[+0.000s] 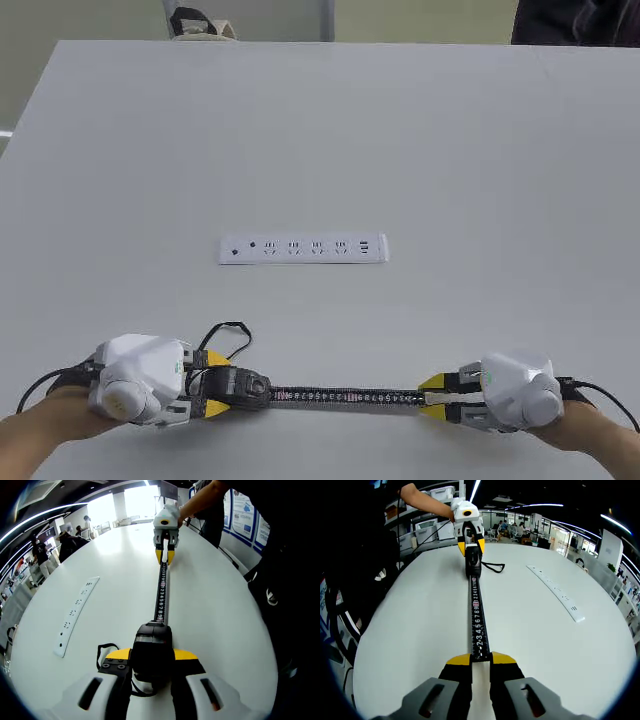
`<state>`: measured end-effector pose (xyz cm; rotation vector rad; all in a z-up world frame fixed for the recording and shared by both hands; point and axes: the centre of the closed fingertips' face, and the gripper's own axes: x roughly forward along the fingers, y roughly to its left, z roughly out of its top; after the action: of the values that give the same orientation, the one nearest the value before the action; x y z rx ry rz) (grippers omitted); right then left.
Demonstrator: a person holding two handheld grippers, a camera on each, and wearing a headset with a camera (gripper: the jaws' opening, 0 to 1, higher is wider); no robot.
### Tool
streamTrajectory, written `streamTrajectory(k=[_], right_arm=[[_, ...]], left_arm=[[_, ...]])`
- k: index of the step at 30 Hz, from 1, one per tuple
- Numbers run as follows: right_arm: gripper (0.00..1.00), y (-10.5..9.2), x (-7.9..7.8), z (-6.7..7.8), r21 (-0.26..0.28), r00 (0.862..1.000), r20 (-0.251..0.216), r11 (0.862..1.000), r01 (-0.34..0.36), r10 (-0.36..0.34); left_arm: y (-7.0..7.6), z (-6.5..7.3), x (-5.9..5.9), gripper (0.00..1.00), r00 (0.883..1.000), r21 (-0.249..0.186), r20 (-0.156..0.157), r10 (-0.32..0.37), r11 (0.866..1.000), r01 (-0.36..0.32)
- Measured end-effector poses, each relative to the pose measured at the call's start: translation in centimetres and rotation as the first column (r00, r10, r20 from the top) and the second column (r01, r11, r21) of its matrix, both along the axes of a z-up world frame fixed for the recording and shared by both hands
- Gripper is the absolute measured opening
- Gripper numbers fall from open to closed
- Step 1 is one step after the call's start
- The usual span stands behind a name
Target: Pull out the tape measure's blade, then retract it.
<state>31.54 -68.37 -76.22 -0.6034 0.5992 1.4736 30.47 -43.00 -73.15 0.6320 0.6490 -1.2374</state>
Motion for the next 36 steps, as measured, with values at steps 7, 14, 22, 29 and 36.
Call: streamTrajectory(k=[7, 14, 22, 29, 36], right_arm=[[0.1, -0.9, 0.1, 0.1, -0.012, 1.0, 0.001, 1.0, 0.006, -0.006], [0.1, -1.4, 0.2, -0.1, -0.021, 1.0, 0.004, 1.0, 0.01, -0.01], [0.1, -1.4, 0.5, -0.8, -0.045, 1.0, 0.013, 0.999, 0.005, -0.004], [0.11, -1.4, 0.4, -1.1, -0.06, 1.0, 0.023, 0.998, -0.001, 0.002], [0.12, -1.4, 0.4, -1.4, -0.077, 0.999, 0.037, 0.997, 0.001, 0.002]], left_arm=[[0.2, -0.2, 0.1, 0.25, 1.0, -0.002, -0.003, 0.002, 1.0, -0.002], [0.0, -0.1, 0.1, 0.25, 1.0, -0.002, -0.004, 0.006, 1.0, -0.006], [-0.3, -0.1, 0.1, 0.25, 1.0, -0.002, -0.009, 0.015, 1.0, -0.015], [-0.7, -0.2, 0.0, 0.25, 1.0, 0.0, -0.003, 0.009, 1.0, -0.009], [-0.8, -0.1, 0.0, 0.26, 1.0, 0.003, 0.001, 0.014, 1.0, -0.014]])
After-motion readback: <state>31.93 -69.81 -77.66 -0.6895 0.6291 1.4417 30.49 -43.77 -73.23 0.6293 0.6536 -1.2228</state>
